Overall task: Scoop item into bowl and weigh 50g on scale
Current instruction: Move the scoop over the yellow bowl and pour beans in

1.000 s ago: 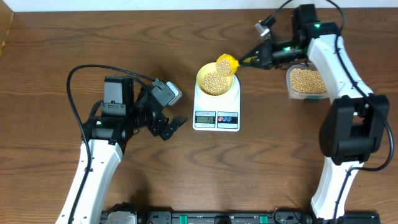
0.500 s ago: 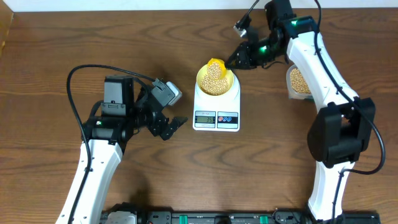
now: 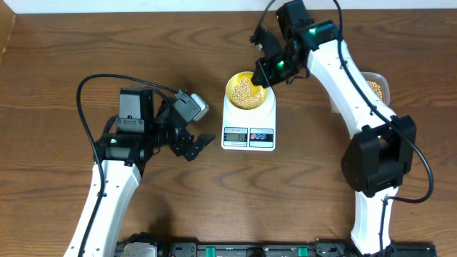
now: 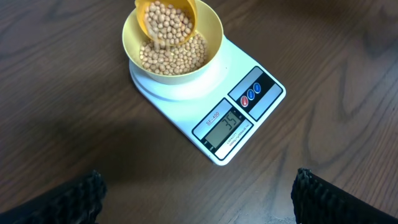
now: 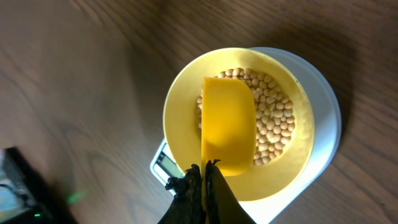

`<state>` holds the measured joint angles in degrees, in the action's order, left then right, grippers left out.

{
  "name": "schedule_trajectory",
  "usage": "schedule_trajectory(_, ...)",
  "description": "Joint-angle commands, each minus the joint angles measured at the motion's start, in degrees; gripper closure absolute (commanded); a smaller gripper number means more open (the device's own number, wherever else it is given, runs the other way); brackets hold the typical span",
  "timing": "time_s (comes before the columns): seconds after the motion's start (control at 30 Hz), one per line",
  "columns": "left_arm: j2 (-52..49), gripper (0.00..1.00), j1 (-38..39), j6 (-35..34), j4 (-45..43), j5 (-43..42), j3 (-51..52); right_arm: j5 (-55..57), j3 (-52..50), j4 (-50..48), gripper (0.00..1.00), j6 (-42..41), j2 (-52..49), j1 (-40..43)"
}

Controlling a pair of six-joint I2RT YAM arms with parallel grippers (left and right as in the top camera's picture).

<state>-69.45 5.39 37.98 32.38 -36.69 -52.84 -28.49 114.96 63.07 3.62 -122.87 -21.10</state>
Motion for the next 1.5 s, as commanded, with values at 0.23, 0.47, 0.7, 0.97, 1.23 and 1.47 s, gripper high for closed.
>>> schedule_trajectory(0.23, -0.33, 0.02, -0.28, 0.79, -0.07, 0.33, -0.59, 9.03, 2.86, 1.95, 0.99, 5.29, 0.42, -2.27)
schedule_trajectory(0.47, -0.33, 0.02, -0.28, 0.79, -0.07, 0.33, -0.59, 13.33, 3.13, 2.08, 0.99, 9.38, 0.39, -4.52)
schedule_trajectory(0.7, -0.33, 0.03, -0.28, 0.79, -0.07, 0.33, -0.59, 14.97, 3.15, 2.34, 0.99, 10.82, 0.42, -5.64)
schedule_trajectory(0.97, -0.33, 0.02, -0.28, 0.81, -0.07, 0.33, -0.59, 15.13, 3.23, 2.32, 0.99, 10.86, 0.42, -6.12)
schedule_trajectory(1.23, -0.33, 0.02, -0.28, 0.79, -0.07, 0.33, -0.59, 15.08, 3.26, 2.64, 0.99, 11.28, 0.44, -6.45)
schedule_trajectory(1.47, -0.33, 0.02, -0.28, 0.79, -0.07, 0.33, -0.59, 15.06, 3.26, 2.75, 0.99, 11.26, 0.44, -6.43)
